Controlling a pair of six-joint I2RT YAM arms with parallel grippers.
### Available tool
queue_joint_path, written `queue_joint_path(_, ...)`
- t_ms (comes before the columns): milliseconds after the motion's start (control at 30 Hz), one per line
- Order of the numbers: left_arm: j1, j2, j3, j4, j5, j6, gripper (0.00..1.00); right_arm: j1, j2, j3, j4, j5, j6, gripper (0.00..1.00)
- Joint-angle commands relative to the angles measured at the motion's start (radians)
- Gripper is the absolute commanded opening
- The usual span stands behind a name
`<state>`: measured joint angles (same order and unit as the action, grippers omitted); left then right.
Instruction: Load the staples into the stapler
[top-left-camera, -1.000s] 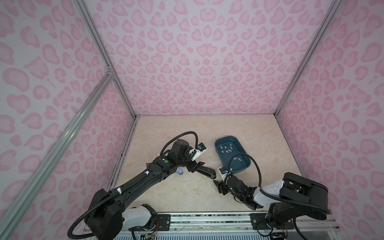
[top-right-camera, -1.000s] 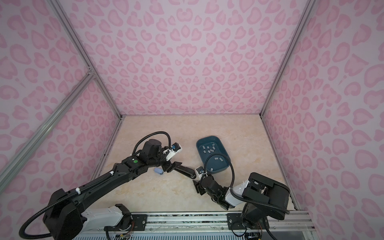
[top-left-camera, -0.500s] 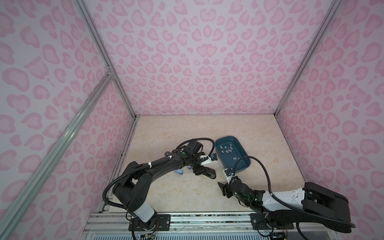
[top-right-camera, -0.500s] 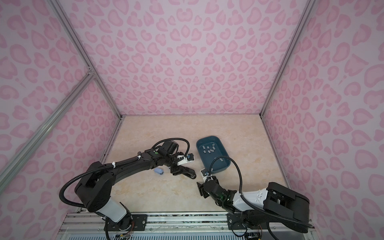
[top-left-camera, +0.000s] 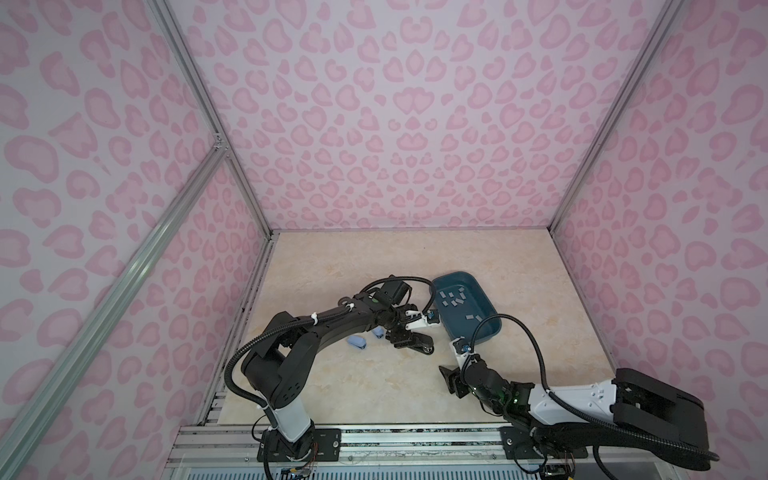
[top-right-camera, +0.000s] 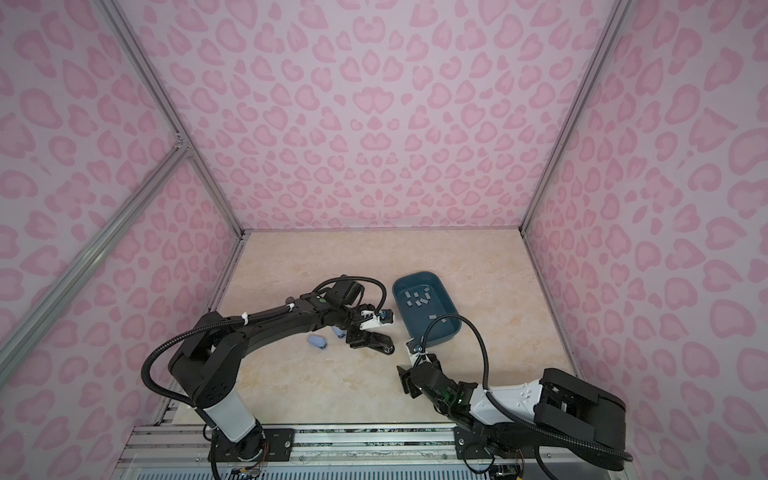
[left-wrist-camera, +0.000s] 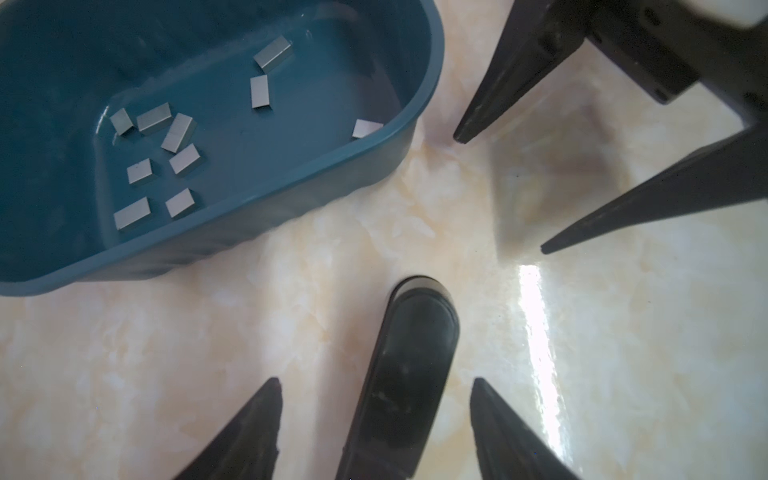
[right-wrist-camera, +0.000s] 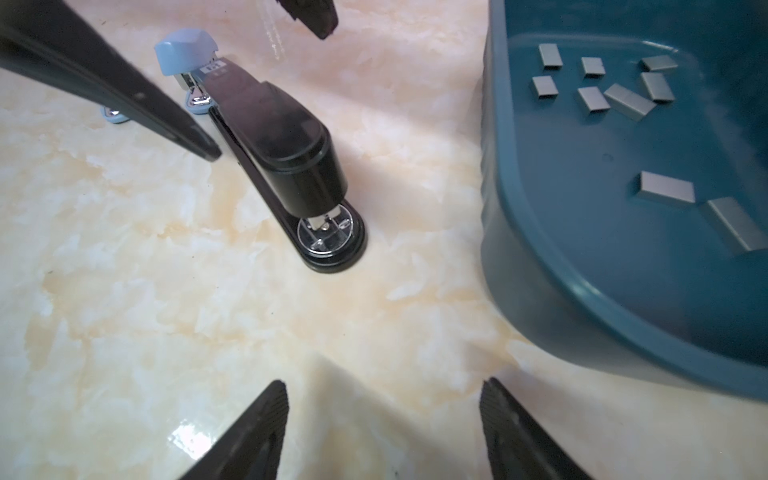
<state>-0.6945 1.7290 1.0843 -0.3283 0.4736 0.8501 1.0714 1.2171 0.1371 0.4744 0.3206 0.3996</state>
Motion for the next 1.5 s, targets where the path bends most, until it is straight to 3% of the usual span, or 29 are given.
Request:
queue_joint_path(0, 0.000, -0.010, -0.013, -0.021, 0.057, 0.043, 0.72, 0.000, 0.001, -0.005, 0.006, 0.005, 0.001, 0.74)
queue_joint_path(167, 0.000, 0.039, 0.016, -0.051, 0.006, 0.033, 0.67, 0.000, 0.000, -0.005, 0.013, 0.002, 0.005, 0.74)
queue_joint_path(367, -0.003, 0.050, 0.016, -0.032, 0.022, 0.031, 0.63, -0.001, -0.001, -0.004, 0.009, 0.008, 0.011, 0.74)
queue_joint_path(1033, -0.014, 0.122, 0.073, -0.054, 0.031, 0.028, 0.62, -0.010, 0.018, 0.010, 0.015, 0.005, 0.015, 0.75)
queue_joint_path(1200, -0.015, 0.133, 0.083, -0.066, 0.031, 0.034, 0.53, -0.013, 0.008, 0.008, 0.015, 0.000, 0.017, 0.75)
queue_joint_path(1467, -0.016, 0.147, 0.097, -0.077, 0.023, 0.038, 0.54, -0.027, -0.031, -0.005, 0.012, -0.020, 0.026, 0.75)
